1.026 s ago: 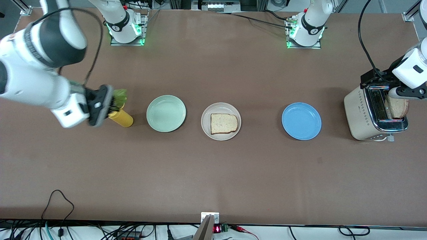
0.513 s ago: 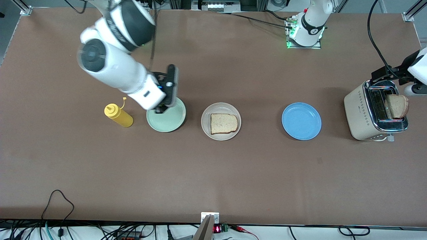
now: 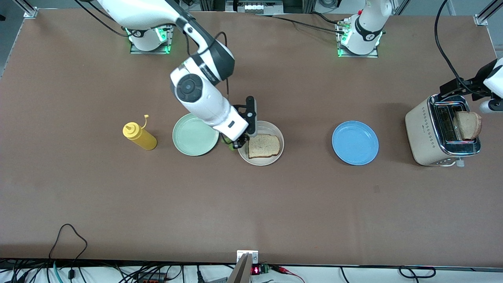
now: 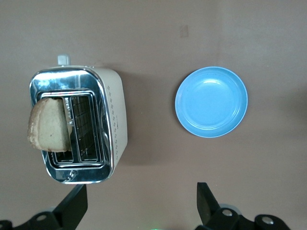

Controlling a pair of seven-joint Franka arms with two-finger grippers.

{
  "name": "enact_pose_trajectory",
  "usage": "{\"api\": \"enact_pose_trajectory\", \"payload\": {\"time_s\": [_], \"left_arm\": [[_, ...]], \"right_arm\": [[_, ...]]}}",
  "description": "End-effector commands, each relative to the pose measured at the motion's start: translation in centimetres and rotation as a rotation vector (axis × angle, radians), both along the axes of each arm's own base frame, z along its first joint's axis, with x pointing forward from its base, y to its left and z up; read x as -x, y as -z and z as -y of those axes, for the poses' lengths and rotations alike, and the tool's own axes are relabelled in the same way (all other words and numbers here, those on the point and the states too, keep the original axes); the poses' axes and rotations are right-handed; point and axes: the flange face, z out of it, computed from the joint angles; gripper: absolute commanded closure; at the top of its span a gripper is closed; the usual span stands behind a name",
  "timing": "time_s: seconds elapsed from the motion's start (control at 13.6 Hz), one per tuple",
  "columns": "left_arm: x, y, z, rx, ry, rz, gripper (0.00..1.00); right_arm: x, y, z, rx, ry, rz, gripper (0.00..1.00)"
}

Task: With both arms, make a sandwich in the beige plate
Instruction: 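Lay the lettuce on the bread on the beige plate, open the right gripper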

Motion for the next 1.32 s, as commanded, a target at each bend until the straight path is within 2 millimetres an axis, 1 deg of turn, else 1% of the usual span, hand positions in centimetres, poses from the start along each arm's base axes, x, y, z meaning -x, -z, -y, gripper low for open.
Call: {"api": "enact_pose_trajectory", "payload": {"time_s": [0.0, 0.22, 0.29, 0.44, 0.51, 0.59, 0.66, 0.73, 0.81, 0.88, 0.95, 1.03, 1.1, 1.25], "left_arm": [[1.0, -1.2, -0.2, -0.019, 0.008, -0.016, 0.00], [1.2, -1.5, -0.7, -0.020, -0.002, -0.014, 0.00], [1.5, -1.5, -1.1, -0.019, -0.010, -0.023, 0.00], [1.7, -1.5, -2.2, -0.018, -0.031, -0.031, 0.00], [1.9, -1.5, -2.7, -0.018, -0.041, -0.030, 0.00], [1.9, -1.5, -3.2, -0.018, -0.050, -0.030, 0.00], [2.0, -1.5, -3.3, -0.018, -0.052, -0.030, 0.00], [2.0, -1.5, -4.0, -0.017, -0.066, -0.030, 0.00], [1.9, -1.1, -4.2, -0.015, -0.069, -0.039, 0.00], [1.7, -0.7, -4.4, -0.015, -0.072, -0.047, 0.00], [1.8, -0.7, -4.7, -0.015, -0.078, -0.047, 0.00], [2.0, -0.7, -5.6, -0.015, -0.093, -0.044, 0.00], [1.9, -0.7, -5.9, -0.014, -0.099, -0.039, 0.00], [1.8, -0.8, -6.0, -0.016, -0.100, -0.034, 0.00]], "right_arm": [[-0.1, 2.0, -1.9, -0.020, 0.033, 0.042, 1.00], [0.1, 5.0, -2.9, -0.047, 0.041, 0.062, 1.00], [0.5, 5.6, -3.4, -0.052, 0.036, 0.065, 1.00], [0.7, 6.3, -3.8, -0.056, 0.038, 0.076, 1.00], [0.7, 6.7, -3.9, -0.063, 0.042, 0.078, 0.94], [0.8, 6.9, -3.9, -0.069, 0.047, 0.077, 0.27], [0.9, 6.8, -4.1, -0.068, 0.064, 0.077, 0.00], [1.7, 6.2, -5.0, -0.073, 0.073, 0.068, 0.00], [2.1, 5.7, -5.5, -0.076, 0.102, 0.057, 0.00], [2.2, 5.1, -5.6, -0.074, 0.136, 0.043, 0.00], [2.2, 4.5, -5.4, -0.063, 0.157, 0.022, 0.00], [2.1, 3.8, -5.1, -0.053, 0.182, -0.001, 0.00], [1.7, 2.2, -4.7, -0.044, 0.207, -0.014, 0.00], [0.5, 0.8, -3.0, 0.004, 0.249, -0.054, 0.00]]}}
